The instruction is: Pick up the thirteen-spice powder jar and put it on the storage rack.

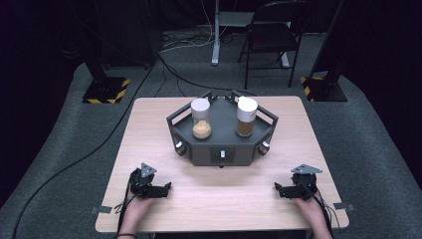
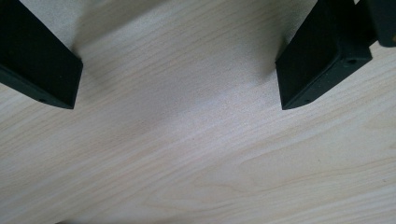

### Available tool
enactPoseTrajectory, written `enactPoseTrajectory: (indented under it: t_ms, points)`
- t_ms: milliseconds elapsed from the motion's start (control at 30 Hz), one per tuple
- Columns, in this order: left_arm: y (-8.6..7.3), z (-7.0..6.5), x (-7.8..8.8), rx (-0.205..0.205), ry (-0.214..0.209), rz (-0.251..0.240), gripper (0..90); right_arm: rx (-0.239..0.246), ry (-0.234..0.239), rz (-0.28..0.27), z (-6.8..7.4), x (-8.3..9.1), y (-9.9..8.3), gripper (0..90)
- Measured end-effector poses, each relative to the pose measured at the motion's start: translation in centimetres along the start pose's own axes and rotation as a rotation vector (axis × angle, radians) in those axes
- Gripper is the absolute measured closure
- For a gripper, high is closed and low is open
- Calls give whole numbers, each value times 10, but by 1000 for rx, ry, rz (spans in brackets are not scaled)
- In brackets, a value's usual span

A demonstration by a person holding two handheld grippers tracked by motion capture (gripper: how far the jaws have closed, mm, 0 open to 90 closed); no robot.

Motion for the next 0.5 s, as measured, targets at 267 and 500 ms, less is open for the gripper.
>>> enactPoseTrajectory:
  t_ms: [267, 500]
  points:
    - [0, 0, 0, 0, 0, 0, 0, 2, 1, 3, 0, 0, 0, 0]
    - [0, 0, 0, 0, 0, 0, 0, 2, 0, 2, 0, 0, 1, 0]
Point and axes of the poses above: each handheld gripper's, and its own axes: x roughly backward along the jaws, y roughly out of its top, z roughly to its left, the point moved 2 cm from there along -x, roughly forward along the jaws, and after that the axes turned 15 degrees about -x, right-handed, at the moved point
